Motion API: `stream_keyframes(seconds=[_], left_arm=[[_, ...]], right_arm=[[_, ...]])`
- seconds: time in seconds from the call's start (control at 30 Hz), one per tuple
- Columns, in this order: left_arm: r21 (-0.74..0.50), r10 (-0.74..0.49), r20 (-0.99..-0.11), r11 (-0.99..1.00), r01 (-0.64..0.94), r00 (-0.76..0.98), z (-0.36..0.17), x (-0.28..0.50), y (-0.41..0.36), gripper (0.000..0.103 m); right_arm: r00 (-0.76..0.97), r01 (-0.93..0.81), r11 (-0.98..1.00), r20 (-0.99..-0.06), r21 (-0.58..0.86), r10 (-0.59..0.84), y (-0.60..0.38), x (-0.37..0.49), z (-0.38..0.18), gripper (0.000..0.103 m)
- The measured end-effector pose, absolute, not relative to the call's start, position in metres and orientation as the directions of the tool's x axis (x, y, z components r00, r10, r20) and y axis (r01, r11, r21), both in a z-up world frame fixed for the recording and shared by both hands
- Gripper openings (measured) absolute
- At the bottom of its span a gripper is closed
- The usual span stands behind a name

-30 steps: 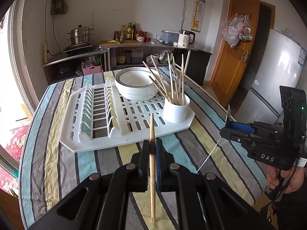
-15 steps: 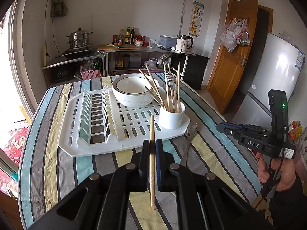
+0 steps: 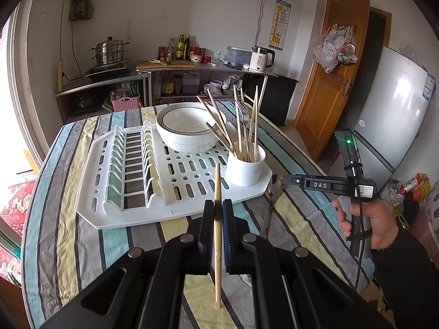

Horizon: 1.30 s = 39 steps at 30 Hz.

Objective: Organize utensils
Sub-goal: 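Lift the spoon and chopstick upright and carry them over the white cup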

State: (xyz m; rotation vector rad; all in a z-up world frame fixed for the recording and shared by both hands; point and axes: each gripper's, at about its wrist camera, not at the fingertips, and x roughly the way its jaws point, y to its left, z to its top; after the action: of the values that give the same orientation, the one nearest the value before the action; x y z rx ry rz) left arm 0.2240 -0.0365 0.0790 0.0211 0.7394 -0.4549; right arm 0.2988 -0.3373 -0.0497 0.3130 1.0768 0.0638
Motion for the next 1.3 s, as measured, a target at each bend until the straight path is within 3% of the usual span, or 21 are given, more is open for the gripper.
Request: stream_keyframes(seconds=[0.33, 0.43, 0.5, 0.83, 1.3], left_arm=[[-0.139, -0.384, -0.672, 0.905, 0.402, 0.634, 0.071, 0.241, -0.041, 0.006], [-0.137, -0.381, -0.677, 0.906, 0.402, 0.629, 0.07, 0.244, -0.043, 0.006], [-0.137, -0.381, -0.679, 0.905, 0.402, 0.627, 0.069, 0.245, -0.044, 0.006], [-0.132, -0.39, -0.665, 0.901, 0.413, 0.637, 0.08, 0.244, -0.055, 0.006], [-0.12, -0.419, -0.627, 0.885, 0.45, 0.656, 0.109, 0.251, -0.078, 0.006]], right_arm=[[0.423, 0.023, 0.933, -0.849, 0.359, 0.316, -0.338, 0.321, -0.074, 0.037], [0.41, 0.019, 0.935, -0.856, 0.354, 0.315, -0.338, 0.323, -0.077, 0.012], [0.411, 0.016, 0.935, -0.855, 0.353, 0.316, -0.34, 0.322, -0.077, 0.009], [0.495, -0.039, 0.942, -0.812, 0.334, 0.309, -0.334, 0.303, -0.033, 0.003], [0.674, -0.143, 0.987, -0.723, 0.077, 0.154, -0.294, 0.28, 0.057, 0.002]])
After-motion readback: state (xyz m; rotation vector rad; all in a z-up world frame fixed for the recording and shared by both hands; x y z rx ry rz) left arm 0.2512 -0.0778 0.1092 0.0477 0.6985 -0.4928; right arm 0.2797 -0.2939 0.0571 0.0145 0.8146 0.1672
